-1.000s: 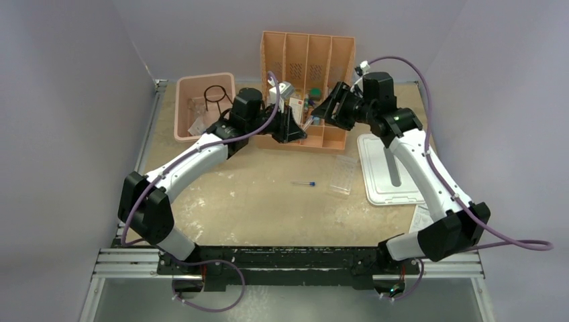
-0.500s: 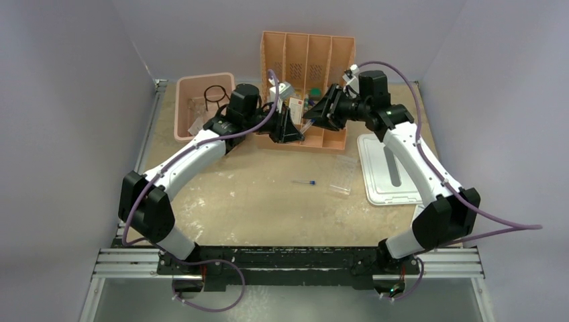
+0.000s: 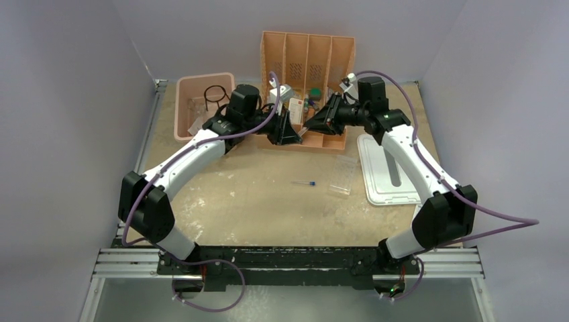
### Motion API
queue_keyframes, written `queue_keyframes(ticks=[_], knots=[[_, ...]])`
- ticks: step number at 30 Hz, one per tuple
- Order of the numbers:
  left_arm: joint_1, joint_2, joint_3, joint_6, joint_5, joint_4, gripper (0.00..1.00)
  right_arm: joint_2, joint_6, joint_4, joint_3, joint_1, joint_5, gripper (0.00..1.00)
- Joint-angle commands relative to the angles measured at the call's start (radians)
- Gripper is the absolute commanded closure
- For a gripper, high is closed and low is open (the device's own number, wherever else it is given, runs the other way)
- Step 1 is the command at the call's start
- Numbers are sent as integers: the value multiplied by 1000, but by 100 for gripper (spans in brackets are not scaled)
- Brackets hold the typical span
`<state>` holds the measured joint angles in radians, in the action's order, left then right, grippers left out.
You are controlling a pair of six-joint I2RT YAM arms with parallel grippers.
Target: Organize the chemistry lab equipment
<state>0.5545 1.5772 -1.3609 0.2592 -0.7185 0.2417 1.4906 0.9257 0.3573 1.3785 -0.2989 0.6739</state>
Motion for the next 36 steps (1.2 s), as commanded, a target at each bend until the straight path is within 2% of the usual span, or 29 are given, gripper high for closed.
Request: queue_keyframes(ticks=[1, 3, 8, 13, 16, 17, 21, 24, 29, 36], knots=[[-20, -34, -40, -50, -6, 13, 100, -45, 3, -51, 1, 5, 47, 81], [-21, -34, -41, -53, -18, 13, 100, -47, 2, -55, -4, 7, 44, 81], [-21, -37, -42, -66, -31, 26, 100, -51, 2, -69, -4, 9, 45, 70], [-22, -37, -44, -82, -33, 56, 100, -42, 11, -63, 16, 9, 67, 82], [-22, -33, -43, -73, -58, 40, 100, -37, 0, -51, 11, 10, 67, 82], [-22, -32, -43, -72, -64, 38, 100, -37, -3, -49, 7, 10, 67, 81], [-23, -26, -50, -83, -71, 51, 100, -31, -11, -57, 1, 9, 73, 66], [-23, -20, -62, -90, -76, 67, 100, -24, -16, -49, 5, 10, 87, 64], [-22, -21, -64, -87, -85, 62, 100, -23, -21, -46, -9, 10, 96, 68], [-22, -10, -72, -101, -96, 79, 100, -15, -29, -42, -12, 9, 90, 79]])
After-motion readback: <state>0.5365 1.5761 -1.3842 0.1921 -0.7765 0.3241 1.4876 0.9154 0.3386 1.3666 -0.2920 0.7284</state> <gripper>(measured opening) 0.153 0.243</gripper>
